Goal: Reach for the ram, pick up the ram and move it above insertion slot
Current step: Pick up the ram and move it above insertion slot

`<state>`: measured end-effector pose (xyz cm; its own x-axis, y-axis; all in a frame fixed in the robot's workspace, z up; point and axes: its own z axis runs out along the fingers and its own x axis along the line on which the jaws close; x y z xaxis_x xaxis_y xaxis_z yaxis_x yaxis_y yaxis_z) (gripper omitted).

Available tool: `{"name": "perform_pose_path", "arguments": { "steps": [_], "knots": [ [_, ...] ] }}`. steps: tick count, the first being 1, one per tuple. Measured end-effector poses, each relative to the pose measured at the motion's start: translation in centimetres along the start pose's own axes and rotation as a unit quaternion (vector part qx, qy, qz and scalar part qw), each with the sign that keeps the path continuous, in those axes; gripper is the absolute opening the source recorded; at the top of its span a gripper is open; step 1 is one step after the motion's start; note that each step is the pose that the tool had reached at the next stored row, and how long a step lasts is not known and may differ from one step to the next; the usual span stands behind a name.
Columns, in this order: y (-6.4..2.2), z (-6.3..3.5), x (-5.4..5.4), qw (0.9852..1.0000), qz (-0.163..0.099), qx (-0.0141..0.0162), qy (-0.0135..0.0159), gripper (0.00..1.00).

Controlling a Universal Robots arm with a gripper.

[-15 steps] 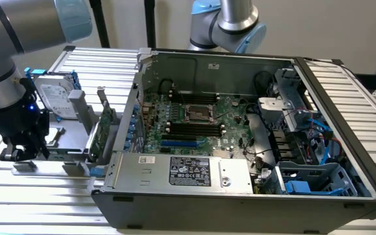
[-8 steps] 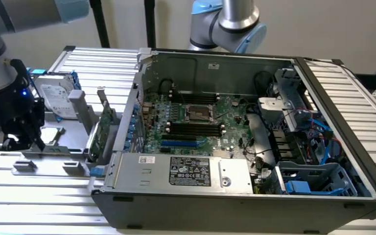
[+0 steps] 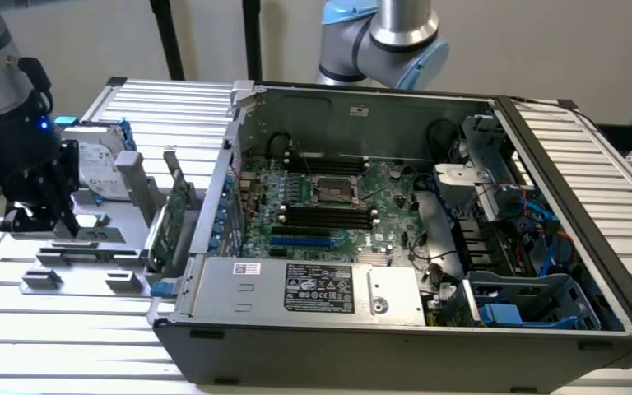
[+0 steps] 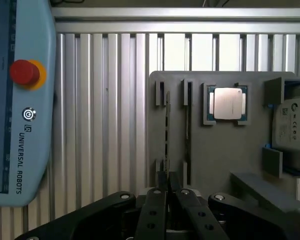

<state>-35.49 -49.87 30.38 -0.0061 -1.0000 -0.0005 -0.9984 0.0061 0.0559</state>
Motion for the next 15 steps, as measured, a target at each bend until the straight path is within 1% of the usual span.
{"name": "perform_pose_path", "arguments": {
  "steps": [8,15],
  "knots": [
    [-2.47,-3.78,0.0,1.0000,0.000,-0.0010,0.0000,0.13],
    [-5.05,-7.14,0.0,1.0000,-0.001,-0.0020,-0.0011,0.13]
  ]
}}
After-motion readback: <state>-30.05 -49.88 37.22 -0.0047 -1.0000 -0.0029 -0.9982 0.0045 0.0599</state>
